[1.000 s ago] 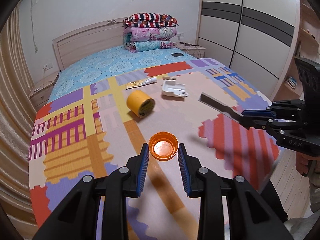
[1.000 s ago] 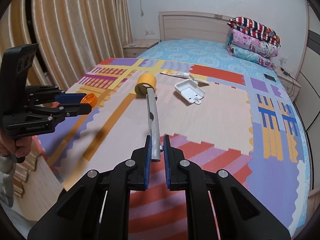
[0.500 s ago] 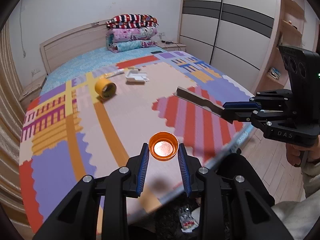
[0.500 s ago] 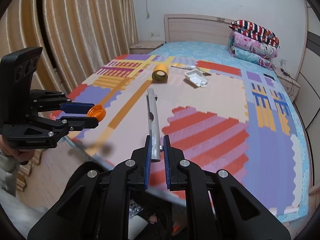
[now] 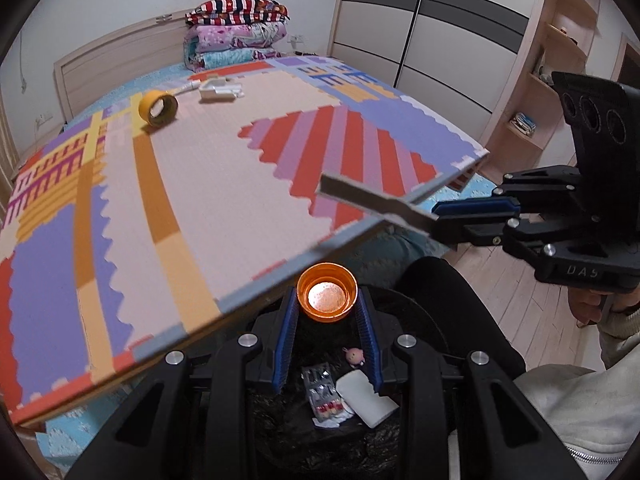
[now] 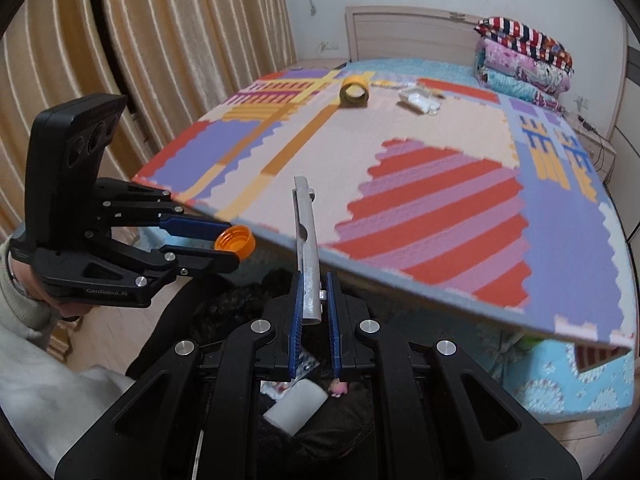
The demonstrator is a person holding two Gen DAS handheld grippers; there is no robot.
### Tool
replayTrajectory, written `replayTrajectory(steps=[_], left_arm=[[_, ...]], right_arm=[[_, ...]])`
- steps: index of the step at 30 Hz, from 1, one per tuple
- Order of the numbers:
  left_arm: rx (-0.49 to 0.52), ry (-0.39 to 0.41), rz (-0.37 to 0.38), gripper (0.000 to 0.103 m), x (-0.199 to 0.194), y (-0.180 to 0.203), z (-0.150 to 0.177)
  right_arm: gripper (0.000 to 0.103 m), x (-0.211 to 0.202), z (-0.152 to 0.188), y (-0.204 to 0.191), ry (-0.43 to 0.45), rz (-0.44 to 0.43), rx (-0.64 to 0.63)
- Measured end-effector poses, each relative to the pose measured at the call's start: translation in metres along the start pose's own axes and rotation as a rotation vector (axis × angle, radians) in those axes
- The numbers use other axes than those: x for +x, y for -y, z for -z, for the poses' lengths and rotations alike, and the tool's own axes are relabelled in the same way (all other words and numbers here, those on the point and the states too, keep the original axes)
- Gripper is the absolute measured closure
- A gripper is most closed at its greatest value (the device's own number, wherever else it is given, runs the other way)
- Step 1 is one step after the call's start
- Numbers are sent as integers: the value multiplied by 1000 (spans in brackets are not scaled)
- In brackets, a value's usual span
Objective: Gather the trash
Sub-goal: 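Carry the orange cap and grey strip over the black bin, then open both tools to drop the cap and grey strip into the bin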
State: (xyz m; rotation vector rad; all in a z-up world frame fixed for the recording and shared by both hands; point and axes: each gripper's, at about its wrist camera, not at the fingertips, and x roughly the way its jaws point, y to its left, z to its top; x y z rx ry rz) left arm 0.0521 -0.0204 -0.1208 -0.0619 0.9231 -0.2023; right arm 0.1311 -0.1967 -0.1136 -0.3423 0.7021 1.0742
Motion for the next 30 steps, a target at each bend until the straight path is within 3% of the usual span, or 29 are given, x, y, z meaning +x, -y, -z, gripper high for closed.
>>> replayTrajectory(steps=[7, 19, 30], left_arm=[[36, -75, 9, 74, 21, 18, 29], [-53, -199, 58, 74, 66, 17, 74], [-113, -293, 57, 71, 101, 8, 86]], right_arm=[[91, 20, 34, -10, -91, -53, 11], [91, 66, 77, -11, -233, -69, 65], [90, 99, 95, -2, -324, -102, 132]])
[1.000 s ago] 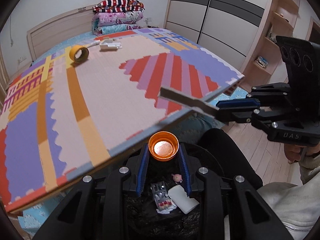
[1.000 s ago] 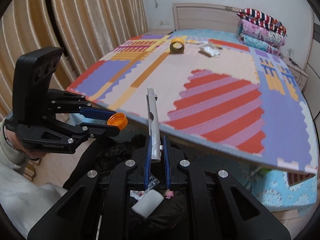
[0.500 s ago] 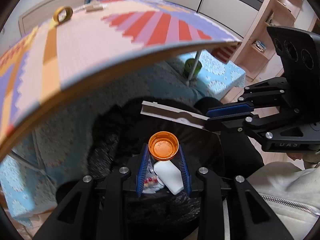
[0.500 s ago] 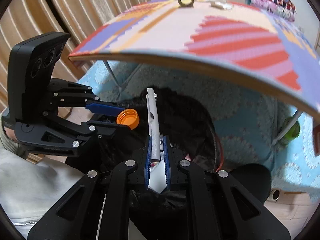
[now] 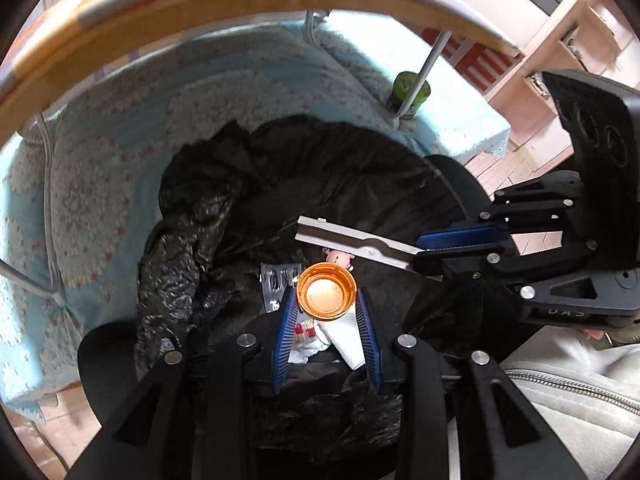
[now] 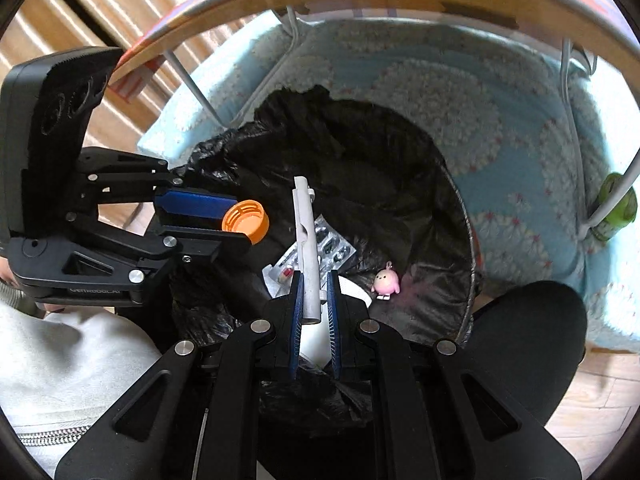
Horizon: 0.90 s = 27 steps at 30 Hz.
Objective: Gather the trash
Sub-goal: 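Open both tools to drop the cap and grey strip into the bin, then move both tools back over the bed toward the tape roll and white tray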
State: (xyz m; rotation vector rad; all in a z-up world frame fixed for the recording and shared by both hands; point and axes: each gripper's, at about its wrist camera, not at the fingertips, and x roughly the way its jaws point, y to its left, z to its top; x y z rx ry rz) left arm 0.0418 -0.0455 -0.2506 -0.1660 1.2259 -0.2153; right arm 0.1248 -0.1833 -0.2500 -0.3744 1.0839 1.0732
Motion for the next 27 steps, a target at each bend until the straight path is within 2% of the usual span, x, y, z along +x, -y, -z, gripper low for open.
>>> replayTrajectory(steps=[2, 3, 4, 15, 27], left_arm=[[-1, -13, -16, 55, 6, 1, 0], [1, -11, -28, 52, 6, 1, 0], [1, -5, -35, 49, 6, 1, -1], [4, 43, -46, 49, -14, 1, -3], [68, 203, -115, 49, -89, 4, -20]], right_arm=[[81, 1, -1, 0, -3, -5, 7], [74, 1, -1, 1, -1, -5, 7], [73, 1, -1, 0, 0, -7, 7], [73, -16, -3, -2, 39, 4, -18], [73, -77, -29, -10, 194, 58, -92]])
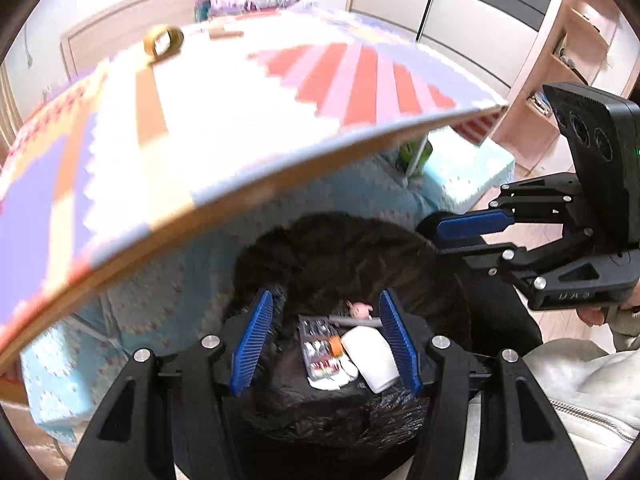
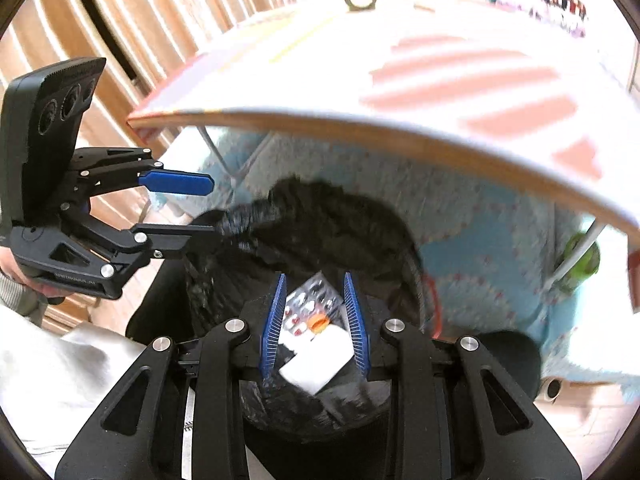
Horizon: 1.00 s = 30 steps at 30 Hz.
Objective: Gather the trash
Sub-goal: 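Move both tools back over the bed toward the tape roll and white tray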
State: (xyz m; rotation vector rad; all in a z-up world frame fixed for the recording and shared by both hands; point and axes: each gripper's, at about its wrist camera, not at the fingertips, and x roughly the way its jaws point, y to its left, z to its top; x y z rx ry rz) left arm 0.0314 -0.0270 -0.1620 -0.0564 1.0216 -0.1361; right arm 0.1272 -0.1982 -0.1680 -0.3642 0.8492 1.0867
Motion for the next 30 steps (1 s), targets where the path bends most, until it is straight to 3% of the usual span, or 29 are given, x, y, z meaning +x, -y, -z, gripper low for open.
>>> replayTrajectory(steps=[12, 30], left_arm=[[6, 111, -66, 49, -34, -33, -48], [-75, 211, -108, 49, -26, -110, -129]], right_arm=[[73, -29, -54, 20, 109, 62, -49], [73, 2, -138, 40, 142, 73, -103]])
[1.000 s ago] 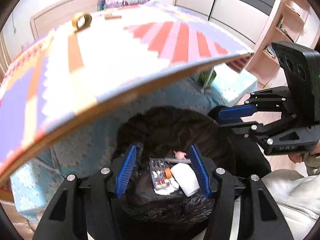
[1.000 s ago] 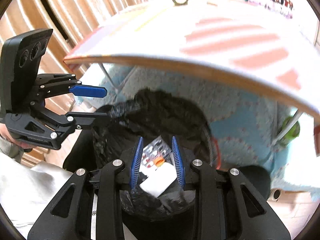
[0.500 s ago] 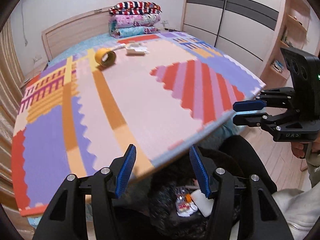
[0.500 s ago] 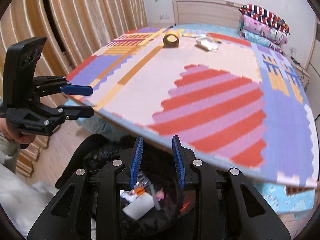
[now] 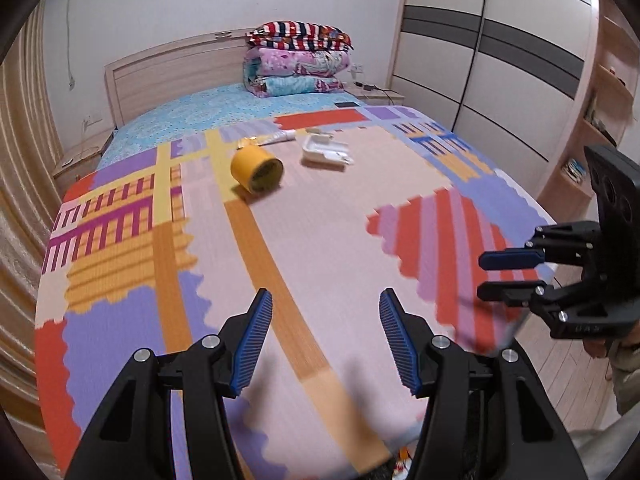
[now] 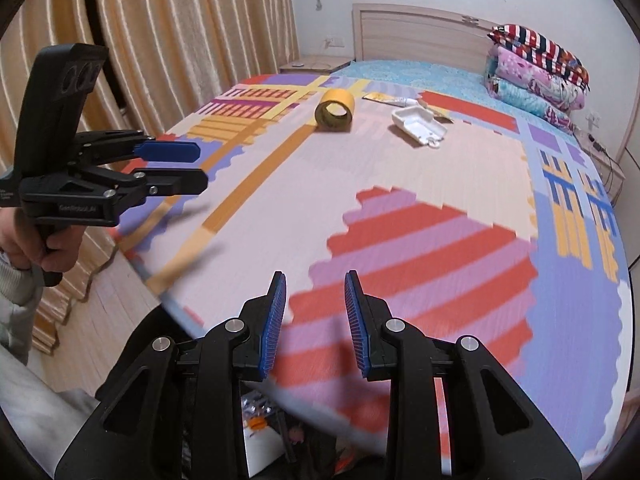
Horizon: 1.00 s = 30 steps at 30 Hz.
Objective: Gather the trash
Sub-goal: 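Move both tools back over the bed toward the tape roll and white tray, then grasp the yellow tape roll with the left tool while the right tool grasps the white tray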
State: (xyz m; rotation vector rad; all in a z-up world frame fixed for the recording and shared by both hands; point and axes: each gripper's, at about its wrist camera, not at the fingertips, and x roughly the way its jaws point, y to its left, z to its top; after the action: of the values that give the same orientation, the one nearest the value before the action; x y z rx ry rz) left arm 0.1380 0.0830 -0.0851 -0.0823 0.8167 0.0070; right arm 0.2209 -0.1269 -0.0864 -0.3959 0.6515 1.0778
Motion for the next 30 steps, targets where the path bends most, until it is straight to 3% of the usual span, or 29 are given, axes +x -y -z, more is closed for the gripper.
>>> replayTrajectory(steps=[16, 30], left_arm=[[-191, 13, -31, 49, 78, -63, -56], [-256, 17, -64, 53, 122, -84, -82]], right_arm=[[73, 56, -64, 42, 24, 27, 1], [73, 112, -113, 73, 12, 75, -38]])
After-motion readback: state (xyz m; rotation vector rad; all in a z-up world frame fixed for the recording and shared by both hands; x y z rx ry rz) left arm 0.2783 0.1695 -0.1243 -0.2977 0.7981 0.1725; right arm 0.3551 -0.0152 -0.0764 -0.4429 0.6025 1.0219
